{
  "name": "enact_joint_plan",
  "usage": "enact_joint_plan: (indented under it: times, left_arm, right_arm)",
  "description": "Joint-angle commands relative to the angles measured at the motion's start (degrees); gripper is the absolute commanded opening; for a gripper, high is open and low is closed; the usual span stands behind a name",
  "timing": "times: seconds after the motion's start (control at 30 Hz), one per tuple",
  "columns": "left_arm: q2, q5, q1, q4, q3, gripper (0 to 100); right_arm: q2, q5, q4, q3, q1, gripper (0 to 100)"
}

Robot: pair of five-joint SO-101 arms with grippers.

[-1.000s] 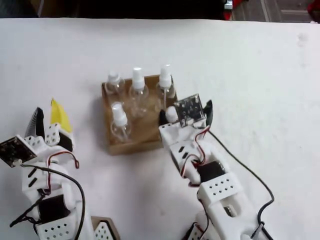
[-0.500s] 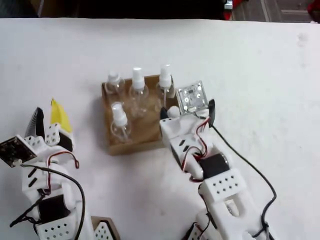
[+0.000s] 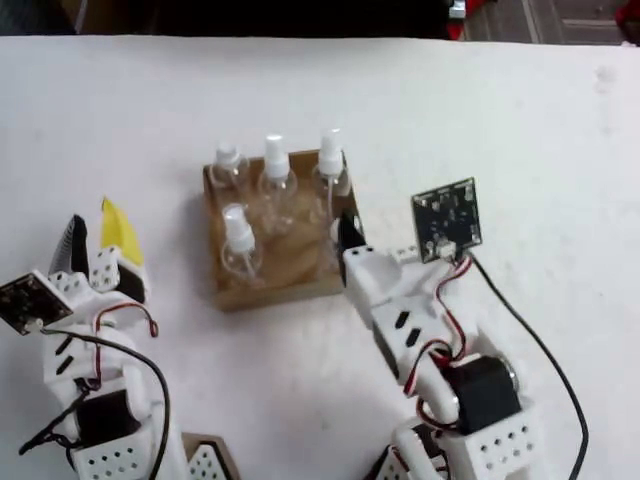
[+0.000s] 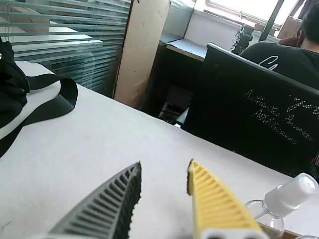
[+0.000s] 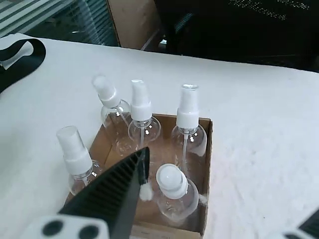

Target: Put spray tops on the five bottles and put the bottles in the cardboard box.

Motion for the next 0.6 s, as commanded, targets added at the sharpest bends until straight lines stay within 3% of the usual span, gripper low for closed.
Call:
enact_joint_plan:
  times: [0.0,0.07,0.13,0.23,0.33,0.47,0.57]
  left_arm:
    - [-0.66,0.26,0.48,-1.41,-0.7,15]
    - [-0.66,0.26,0.48,-1.41,-1.32,12]
    - [-0.66,-1.32,0.48,-0.7,-3.87,3]
    - [-0.66,-8.88,1.36,3.96,-8.62,3]
    - [-0.57,-12.92,6.02,6.42,-12.66,2]
    - [-0.4,-21.89,13.41,9.58,-19.08,2]
    - [-0.4,-26.9,14.37,14.07,-25.14,2]
  right_arm:
    - [-0.57,-0.79,0.57,-4.66,6.02,31.7]
    - [-0.57,-0.44,0.48,-7.03,10.59,16.6]
    - [-0.57,-0.44,0.48,-9.49,14.11,0.1]
    - [-0.66,-0.44,0.75,-12.4,16.84,7.3]
    - [-0.66,-0.44,0.57,-13.89,17.01,0.9]
    - [-1.27,-0.44,0.75,-14.15,17.01,1.5]
    - [-2.59,-0.44,2.42,-13.63,17.19,1.7]
